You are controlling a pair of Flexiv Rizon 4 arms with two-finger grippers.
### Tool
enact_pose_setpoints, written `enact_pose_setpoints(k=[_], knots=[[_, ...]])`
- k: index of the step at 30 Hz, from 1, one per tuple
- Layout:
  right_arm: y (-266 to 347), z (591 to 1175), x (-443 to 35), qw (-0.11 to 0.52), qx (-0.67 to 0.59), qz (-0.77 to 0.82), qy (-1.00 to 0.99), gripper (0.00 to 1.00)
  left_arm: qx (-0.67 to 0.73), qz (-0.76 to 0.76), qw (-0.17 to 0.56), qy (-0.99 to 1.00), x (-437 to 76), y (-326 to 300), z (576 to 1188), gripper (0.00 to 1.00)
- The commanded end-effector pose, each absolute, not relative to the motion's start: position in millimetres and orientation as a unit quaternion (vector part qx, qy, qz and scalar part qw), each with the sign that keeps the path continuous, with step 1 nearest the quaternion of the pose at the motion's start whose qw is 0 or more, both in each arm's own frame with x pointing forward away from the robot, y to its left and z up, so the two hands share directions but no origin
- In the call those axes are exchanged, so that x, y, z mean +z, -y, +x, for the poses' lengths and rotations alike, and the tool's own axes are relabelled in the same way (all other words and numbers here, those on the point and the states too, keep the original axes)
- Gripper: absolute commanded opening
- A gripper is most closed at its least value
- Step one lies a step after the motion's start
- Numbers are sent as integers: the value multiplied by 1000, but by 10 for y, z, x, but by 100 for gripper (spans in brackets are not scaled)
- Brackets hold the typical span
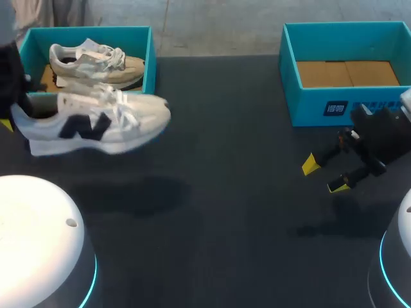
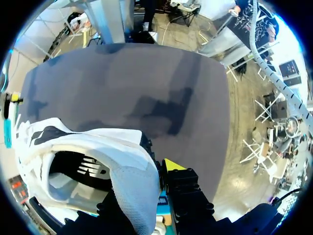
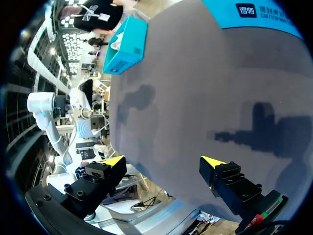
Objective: Take the shoe out of the shoebox, open the shoe tongue, remove and reinsert the insole, then place the shoe into the shoebox
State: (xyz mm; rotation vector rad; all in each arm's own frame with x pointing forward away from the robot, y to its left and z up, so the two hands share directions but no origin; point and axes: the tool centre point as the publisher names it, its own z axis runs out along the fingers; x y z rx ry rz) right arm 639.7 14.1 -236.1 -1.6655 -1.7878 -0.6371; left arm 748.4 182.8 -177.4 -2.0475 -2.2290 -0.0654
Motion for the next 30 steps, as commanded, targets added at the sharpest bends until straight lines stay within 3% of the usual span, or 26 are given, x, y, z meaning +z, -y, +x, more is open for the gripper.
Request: enact_pose_setpoints(k=[1,17,30], knots=[[-146,6383,-2363,302,-240,-630,674,100,-33,-679,51,731,-1929,-1676,7314,0],[-146,6383,-2363,302,-240,-630,674,100,-38,-699,88,709,-2560,-1030,6945,0],[-146,6383,-2363,302,-240,-630,674,100,-38,-699,88,709,-2560,-1030,6945,0]])
